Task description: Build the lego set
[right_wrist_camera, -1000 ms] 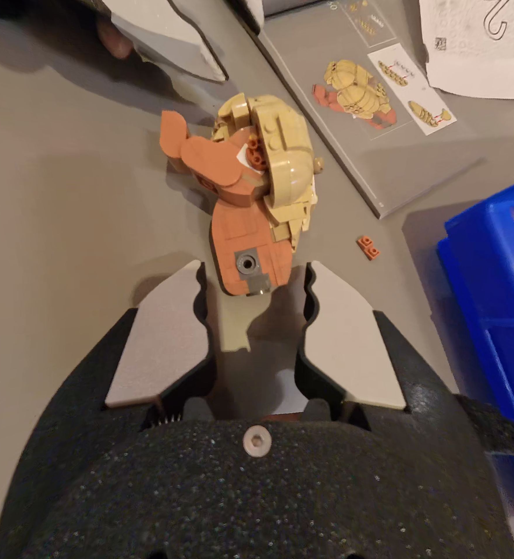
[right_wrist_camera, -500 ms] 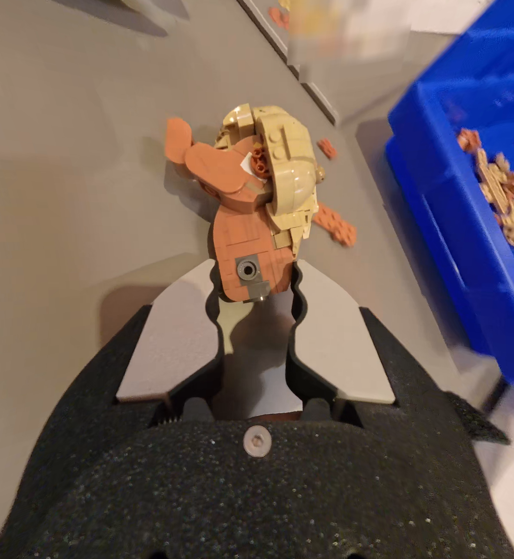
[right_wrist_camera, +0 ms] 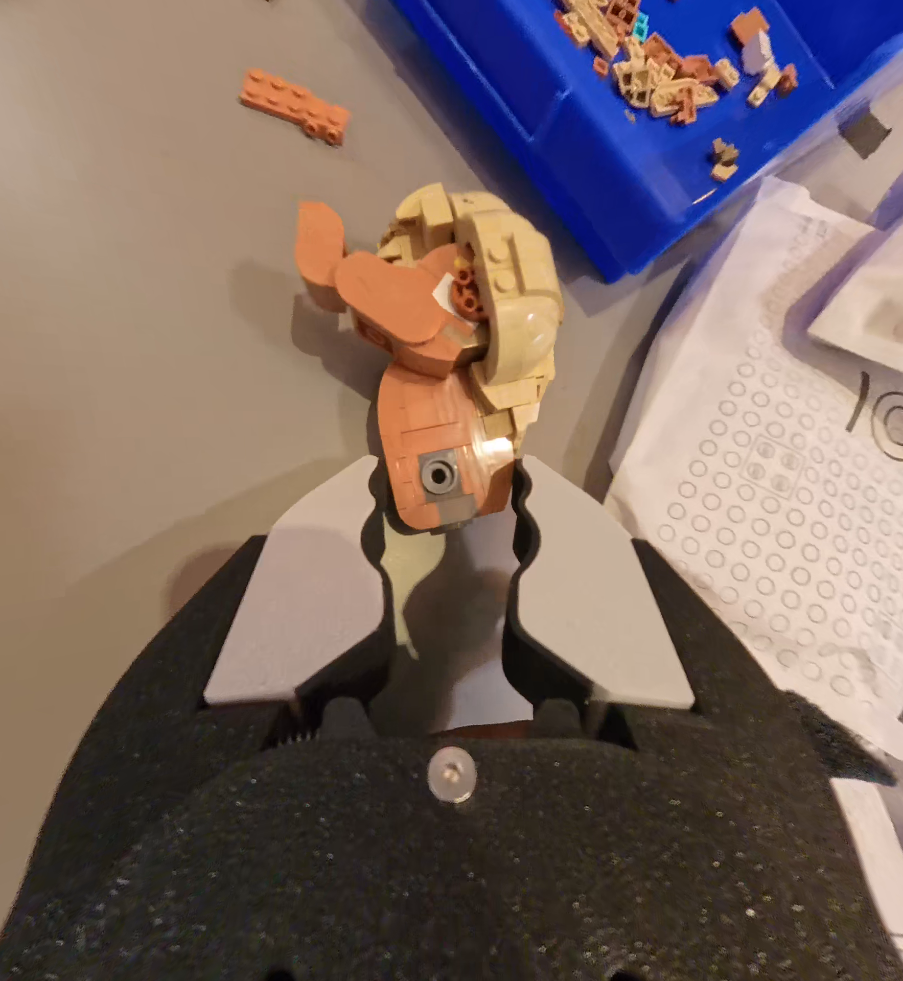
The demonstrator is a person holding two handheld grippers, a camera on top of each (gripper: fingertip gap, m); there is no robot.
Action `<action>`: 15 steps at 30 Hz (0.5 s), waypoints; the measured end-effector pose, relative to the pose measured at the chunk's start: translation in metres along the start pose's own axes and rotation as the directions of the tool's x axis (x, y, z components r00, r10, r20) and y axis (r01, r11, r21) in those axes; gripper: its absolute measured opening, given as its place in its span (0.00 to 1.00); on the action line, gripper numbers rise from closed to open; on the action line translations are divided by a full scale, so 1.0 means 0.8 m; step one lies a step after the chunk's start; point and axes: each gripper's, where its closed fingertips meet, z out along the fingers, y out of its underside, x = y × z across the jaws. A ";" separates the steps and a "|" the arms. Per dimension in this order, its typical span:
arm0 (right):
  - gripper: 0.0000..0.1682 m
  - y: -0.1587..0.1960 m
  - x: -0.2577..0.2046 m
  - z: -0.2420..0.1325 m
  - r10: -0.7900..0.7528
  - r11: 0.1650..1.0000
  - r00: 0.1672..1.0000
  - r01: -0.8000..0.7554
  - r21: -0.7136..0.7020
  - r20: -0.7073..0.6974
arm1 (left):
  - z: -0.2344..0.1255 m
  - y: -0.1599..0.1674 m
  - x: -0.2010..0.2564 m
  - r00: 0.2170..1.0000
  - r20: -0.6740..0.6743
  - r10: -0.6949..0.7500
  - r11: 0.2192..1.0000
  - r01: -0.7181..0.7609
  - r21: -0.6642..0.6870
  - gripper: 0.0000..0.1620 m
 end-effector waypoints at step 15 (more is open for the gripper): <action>0.32 -0.170 -0.172 -0.027 -0.033 0.865 0.913 -0.177 0.469 0.406 | 0.002 -0.028 -0.026 0.990 0.119 -0.075 0.989 0.058 0.139 0.16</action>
